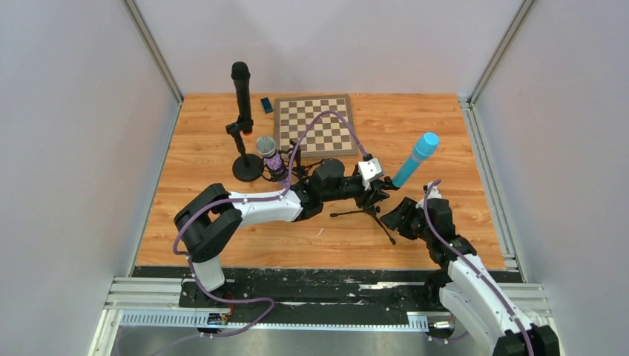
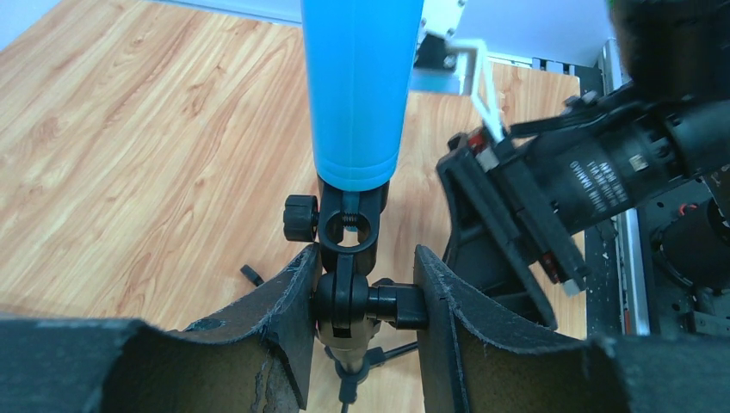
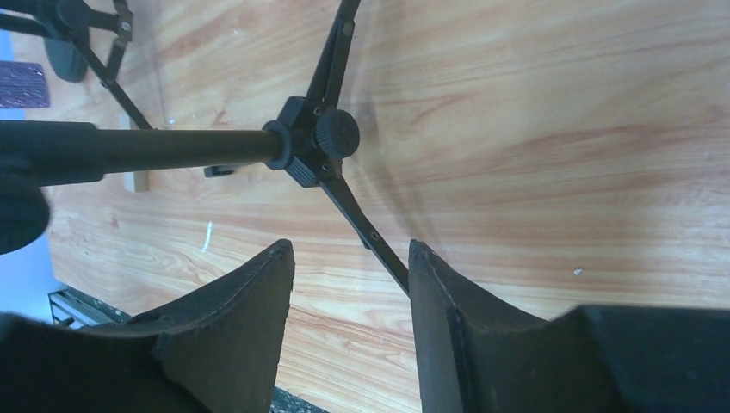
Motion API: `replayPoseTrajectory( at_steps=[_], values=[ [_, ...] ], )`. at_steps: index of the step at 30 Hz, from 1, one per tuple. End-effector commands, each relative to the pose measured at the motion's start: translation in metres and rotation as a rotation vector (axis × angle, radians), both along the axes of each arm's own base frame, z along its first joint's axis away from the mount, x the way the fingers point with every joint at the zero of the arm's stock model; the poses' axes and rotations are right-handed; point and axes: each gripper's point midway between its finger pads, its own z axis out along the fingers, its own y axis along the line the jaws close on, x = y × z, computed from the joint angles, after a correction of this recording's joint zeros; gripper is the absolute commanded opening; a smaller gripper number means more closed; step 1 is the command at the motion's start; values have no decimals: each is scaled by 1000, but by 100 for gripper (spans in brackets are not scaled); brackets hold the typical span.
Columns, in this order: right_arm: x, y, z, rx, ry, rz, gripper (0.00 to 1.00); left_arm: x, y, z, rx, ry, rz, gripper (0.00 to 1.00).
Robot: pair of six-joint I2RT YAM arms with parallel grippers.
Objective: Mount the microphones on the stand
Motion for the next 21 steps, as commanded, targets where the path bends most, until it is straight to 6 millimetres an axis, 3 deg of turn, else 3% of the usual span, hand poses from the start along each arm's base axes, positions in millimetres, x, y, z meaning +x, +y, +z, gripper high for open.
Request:
replayPoseTrajectory(
  at_steps=[1,6,12,16,21],
  values=[
    [20,14,17,11,-117,78,51,3,5,26,-39,-68,-3,21],
    [27,19,15,6,-145,89,52,2,5,26,-47,-52,-6,20],
    [25,22,-5,-6,-99,93,50,0,4,32,-75,-31,-19,15],
    [22,22,-14,-10,-86,85,42,-2,2,37,-99,-17,-32,11],
    [20,18,-24,-35,-81,59,40,-4,1,42,-124,-9,-36,6]
  ],
)
